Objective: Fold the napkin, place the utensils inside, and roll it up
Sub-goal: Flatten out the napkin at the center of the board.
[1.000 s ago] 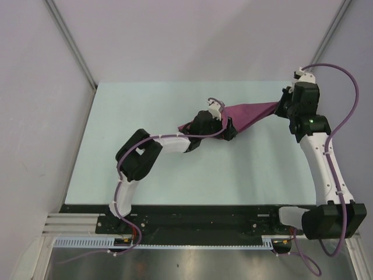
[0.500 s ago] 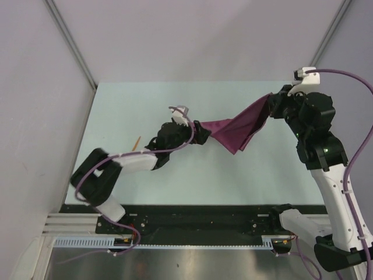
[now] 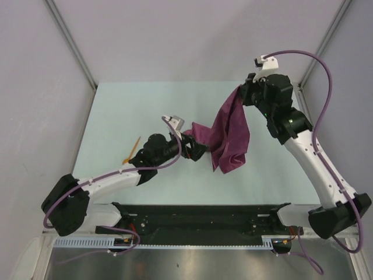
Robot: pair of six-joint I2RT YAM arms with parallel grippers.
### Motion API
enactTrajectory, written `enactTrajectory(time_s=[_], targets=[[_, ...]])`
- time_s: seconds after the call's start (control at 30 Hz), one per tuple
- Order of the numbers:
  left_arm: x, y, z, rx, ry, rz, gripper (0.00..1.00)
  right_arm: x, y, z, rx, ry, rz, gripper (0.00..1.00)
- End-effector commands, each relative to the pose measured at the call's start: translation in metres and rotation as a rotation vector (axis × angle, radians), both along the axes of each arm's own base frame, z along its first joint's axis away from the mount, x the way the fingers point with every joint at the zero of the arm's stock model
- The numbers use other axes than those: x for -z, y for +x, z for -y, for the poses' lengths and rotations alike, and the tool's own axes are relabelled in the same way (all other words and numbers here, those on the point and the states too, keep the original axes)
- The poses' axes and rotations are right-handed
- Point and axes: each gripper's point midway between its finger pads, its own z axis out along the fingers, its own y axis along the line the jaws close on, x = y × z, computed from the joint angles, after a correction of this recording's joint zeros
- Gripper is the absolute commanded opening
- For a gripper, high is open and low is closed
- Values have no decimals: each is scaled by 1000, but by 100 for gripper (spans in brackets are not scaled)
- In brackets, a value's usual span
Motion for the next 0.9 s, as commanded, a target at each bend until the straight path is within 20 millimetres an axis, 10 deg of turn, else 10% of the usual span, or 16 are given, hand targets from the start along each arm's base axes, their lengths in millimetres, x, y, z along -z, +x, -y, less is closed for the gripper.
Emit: enactTrajectory(time_s=[0.0, 0.37, 0.87], targets=[[54, -14, 13, 74, 188, -36, 100, 48, 39, 53, 155, 23, -101, 0], [132, -30, 48, 169, 418, -88, 88, 165, 59, 110, 249, 65, -370, 0], [176, -22, 73, 194, 565, -169, 65, 176, 55, 112, 229, 109, -391, 0]])
